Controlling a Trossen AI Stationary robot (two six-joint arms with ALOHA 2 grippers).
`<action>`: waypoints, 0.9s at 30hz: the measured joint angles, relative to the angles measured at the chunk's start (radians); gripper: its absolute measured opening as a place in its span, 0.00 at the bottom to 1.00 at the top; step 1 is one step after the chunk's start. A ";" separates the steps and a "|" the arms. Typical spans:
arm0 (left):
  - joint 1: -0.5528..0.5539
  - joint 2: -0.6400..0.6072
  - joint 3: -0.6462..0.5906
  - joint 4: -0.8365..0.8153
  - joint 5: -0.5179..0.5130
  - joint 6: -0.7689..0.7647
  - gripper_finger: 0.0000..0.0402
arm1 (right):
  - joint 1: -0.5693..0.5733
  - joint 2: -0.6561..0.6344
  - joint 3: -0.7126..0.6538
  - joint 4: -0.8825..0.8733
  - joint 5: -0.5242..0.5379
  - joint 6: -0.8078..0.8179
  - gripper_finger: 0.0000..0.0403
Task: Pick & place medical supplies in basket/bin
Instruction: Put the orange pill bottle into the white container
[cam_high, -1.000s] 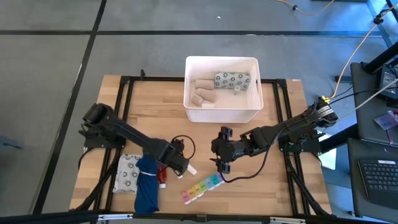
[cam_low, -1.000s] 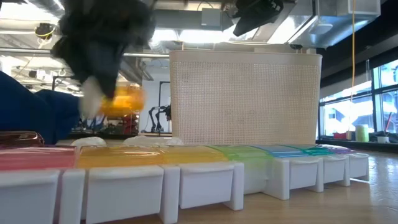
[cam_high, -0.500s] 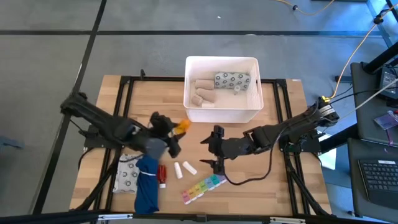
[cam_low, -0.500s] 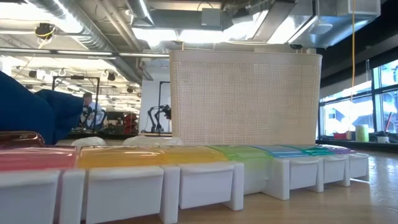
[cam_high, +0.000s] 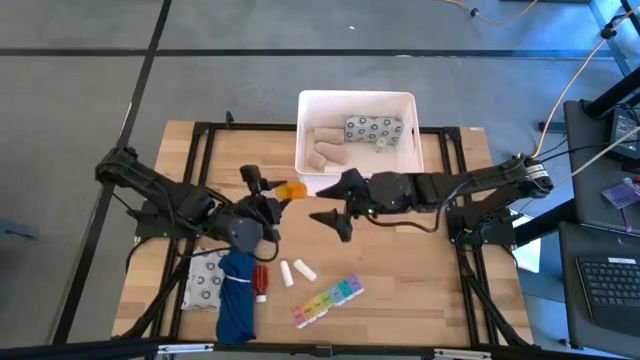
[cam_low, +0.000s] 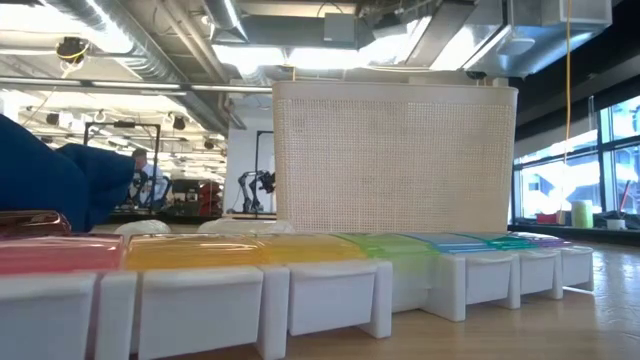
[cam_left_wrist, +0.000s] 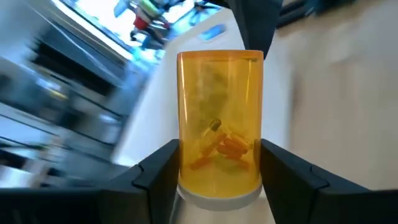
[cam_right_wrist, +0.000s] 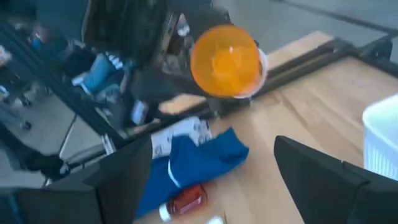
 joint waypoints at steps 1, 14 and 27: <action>0.006 0.006 0.000 0.001 -0.027 0.050 0.49 | -0.006 0.001 0.000 0.019 0.000 -0.002 0.84; 0.094 0.053 0.000 0.014 -0.168 0.376 0.49 | -0.038 0.037 0.000 0.157 0.206 -0.105 0.84; 0.109 0.053 0.000 0.136 -0.159 0.525 0.49 | -0.073 0.076 0.000 0.214 0.206 -0.076 0.81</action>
